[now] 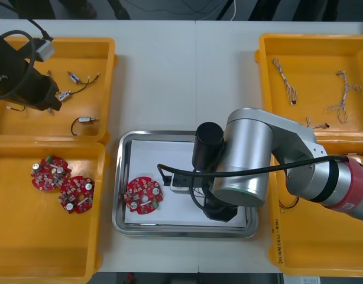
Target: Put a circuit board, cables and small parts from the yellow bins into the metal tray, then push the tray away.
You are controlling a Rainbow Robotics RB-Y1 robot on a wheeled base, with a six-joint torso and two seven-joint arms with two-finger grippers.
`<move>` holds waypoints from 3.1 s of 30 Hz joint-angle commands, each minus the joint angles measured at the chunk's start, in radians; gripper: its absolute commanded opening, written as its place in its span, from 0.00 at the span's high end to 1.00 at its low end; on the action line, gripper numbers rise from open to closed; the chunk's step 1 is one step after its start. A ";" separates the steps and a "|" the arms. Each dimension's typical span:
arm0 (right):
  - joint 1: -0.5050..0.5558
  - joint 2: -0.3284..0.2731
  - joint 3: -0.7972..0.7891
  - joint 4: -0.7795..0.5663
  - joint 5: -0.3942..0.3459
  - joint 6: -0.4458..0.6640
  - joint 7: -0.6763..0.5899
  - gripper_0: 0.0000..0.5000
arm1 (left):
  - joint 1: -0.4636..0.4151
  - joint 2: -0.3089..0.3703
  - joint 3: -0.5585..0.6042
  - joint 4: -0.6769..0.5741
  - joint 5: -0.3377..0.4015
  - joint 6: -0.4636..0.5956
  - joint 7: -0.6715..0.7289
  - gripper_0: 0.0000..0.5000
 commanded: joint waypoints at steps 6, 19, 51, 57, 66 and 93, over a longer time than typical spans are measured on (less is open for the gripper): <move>0.062 0.066 0.005 -0.004 0.118 -0.015 -0.014 1.00 | -0.066 0.043 0.029 0.043 0.031 0.008 -0.273 0.00; 0.092 0.093 0.005 -0.001 0.116 -0.015 -0.027 1.00 | -0.083 0.043 -0.032 0.058 -0.004 -0.067 -0.536 0.00; 0.168 0.094 0.005 -0.001 0.200 -0.070 -0.033 1.00 | -0.018 0.052 -0.220 0.226 0.138 -0.518 -0.758 0.00; 0.168 0.091 0.005 -0.001 0.210 -0.070 -0.042 0.90 | 0.012 0.056 -0.220 0.226 0.135 -0.550 -0.775 0.00; 0.160 0.093 0.001 -0.003 0.217 -0.070 -0.057 0.00 | 0.068 0.056 -0.221 0.226 0.137 -0.610 -0.792 0.00; -0.007 0.125 -0.694 -0.128 -0.085 0.199 -0.142 0.00 | 0.106 0.055 -0.286 0.255 0.143 -0.731 -0.790 0.00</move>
